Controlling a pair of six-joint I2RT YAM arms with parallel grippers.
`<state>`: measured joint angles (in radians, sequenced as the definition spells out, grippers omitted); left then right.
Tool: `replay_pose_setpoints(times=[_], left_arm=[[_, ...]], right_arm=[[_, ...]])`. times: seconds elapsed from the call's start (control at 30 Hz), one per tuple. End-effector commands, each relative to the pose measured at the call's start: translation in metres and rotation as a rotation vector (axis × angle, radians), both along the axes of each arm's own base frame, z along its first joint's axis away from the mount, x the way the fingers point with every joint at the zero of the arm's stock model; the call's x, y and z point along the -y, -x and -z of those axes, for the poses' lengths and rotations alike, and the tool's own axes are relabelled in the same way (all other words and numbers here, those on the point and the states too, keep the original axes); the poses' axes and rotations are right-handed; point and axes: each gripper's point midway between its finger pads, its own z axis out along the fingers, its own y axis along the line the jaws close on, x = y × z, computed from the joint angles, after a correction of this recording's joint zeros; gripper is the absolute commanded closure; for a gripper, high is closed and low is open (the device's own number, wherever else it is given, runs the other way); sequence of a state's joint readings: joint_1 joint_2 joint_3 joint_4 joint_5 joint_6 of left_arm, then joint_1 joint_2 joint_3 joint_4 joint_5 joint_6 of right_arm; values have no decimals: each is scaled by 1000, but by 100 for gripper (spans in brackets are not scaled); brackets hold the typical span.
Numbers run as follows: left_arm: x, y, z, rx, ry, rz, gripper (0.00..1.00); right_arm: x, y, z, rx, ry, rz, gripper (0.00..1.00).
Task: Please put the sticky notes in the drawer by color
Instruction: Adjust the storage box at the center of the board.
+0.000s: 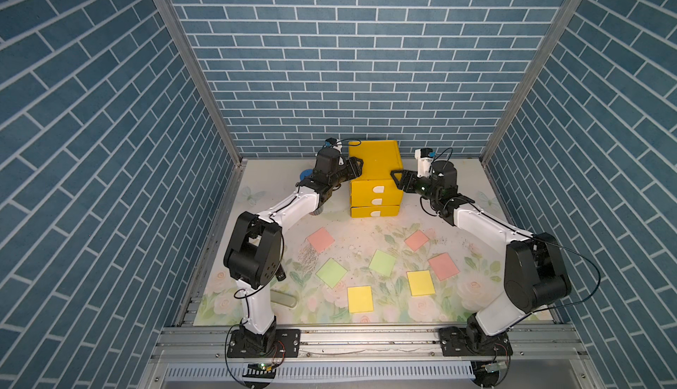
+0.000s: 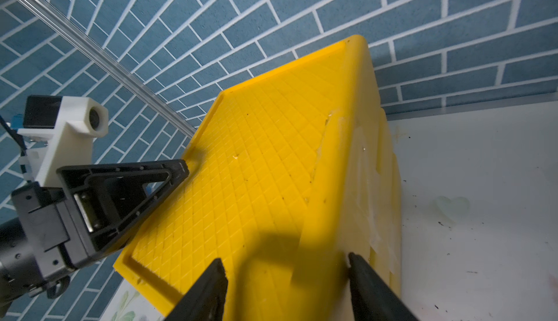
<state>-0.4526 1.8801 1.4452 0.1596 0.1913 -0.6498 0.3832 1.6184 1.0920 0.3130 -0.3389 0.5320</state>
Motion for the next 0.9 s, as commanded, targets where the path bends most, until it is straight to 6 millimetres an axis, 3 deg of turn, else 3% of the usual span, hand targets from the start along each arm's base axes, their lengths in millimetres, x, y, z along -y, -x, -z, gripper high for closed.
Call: replay_pose_setpoints(times=[0.0, 0.07, 0.13, 0.3, 0.4, 0.53, 0.7, 0.77, 0.87], left_arm=[[23, 19, 6, -21, -22, 82, 33], [21, 19, 7, -21, -27, 72, 30], [22, 20, 7, -22, -27, 80, 29], [17, 19, 14, -32, -66, 69, 29], [16, 17, 15, -36, -61, 78, 30], [17, 16, 16, -41, -64, 84, 30], [15, 16, 14, -36, -64, 78, 30], [15, 15, 14, -36, -64, 77, 30], [15, 14, 14, -35, -62, 77, 30]], right_arm=[[-41, 35, -13, -36, -147, -205, 36], [-44, 35, -15, -28, -129, -212, 36], [-33, 31, -15, -17, -76, -168, 32], [0, 35, -60, 168, 81, -99, 25], [9, 47, -91, 367, 209, -118, 23], [8, 89, -114, 714, 376, -257, 28], [-6, 132, -104, 938, 446, -468, 22], [-14, 137, -92, 948, 456, -560, 23], [-21, 127, -67, 908, 516, -627, 27]])
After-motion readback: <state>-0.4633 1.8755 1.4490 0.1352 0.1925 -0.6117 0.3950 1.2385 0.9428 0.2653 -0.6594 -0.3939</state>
